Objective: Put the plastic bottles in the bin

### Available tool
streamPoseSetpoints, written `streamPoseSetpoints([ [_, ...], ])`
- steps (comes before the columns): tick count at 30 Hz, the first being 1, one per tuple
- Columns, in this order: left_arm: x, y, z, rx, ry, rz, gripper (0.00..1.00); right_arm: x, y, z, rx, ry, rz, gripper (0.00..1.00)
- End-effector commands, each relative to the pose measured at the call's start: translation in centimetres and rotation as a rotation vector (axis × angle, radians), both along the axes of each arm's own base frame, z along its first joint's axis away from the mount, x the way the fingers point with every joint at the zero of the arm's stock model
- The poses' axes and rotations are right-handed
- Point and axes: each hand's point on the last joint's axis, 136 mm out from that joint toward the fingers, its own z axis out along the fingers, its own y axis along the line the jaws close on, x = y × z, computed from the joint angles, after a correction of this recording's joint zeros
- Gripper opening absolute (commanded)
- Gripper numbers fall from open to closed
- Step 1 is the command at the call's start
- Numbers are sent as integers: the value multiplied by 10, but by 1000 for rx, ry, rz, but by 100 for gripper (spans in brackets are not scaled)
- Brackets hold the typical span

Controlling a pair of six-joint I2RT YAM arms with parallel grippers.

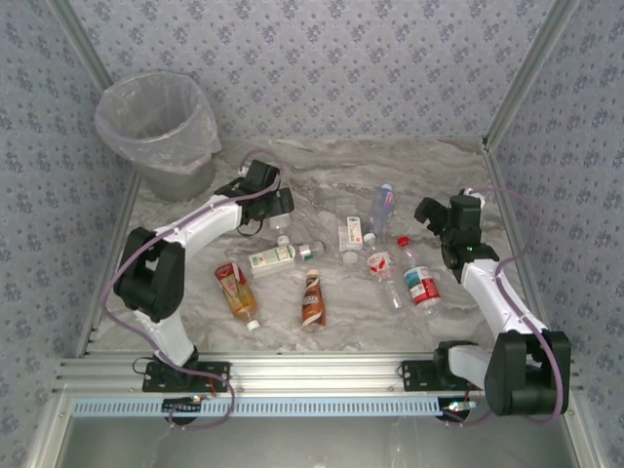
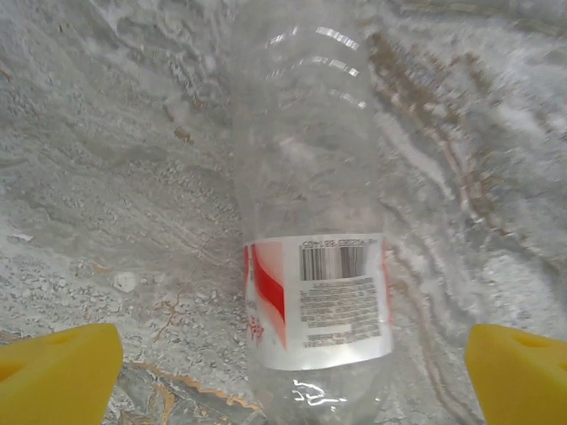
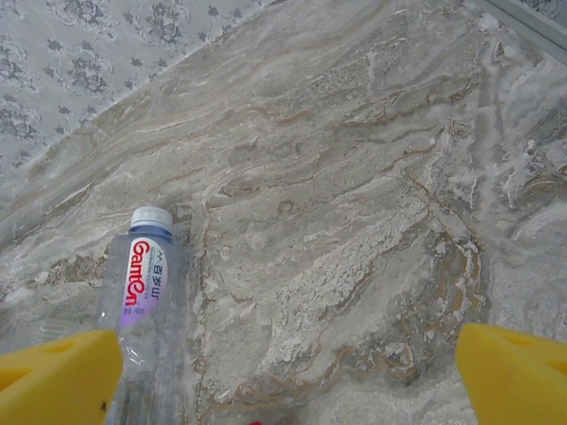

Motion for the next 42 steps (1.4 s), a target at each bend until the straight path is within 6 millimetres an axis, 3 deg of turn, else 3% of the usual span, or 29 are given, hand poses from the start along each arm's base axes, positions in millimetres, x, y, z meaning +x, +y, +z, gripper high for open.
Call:
streamPoseSetpoints([
  [1, -2, -6, -15, 33, 79, -13, 99, -3, 1, 15, -13, -8, -6, 99],
  [8, 21, -5, -51, 180, 127, -21, 99, -9, 5, 18, -27, 2, 5, 99],
  [16, 49, -12, -67, 213, 124, -7, 98, -12, 8, 20, -69, 19, 41, 99],
  [22, 49, -15, -79, 210, 135, -14, 86, -16, 10, 22, -108, 28, 82, 99],
  [30, 44, -14, -81, 207, 110, -36, 70, -27, 13, 26, -127, 12, 113, 99],
  [42, 35, -28, -60, 123, 43, -156, 56, -24, 44, 39, -92, -49, 250, 99],
])
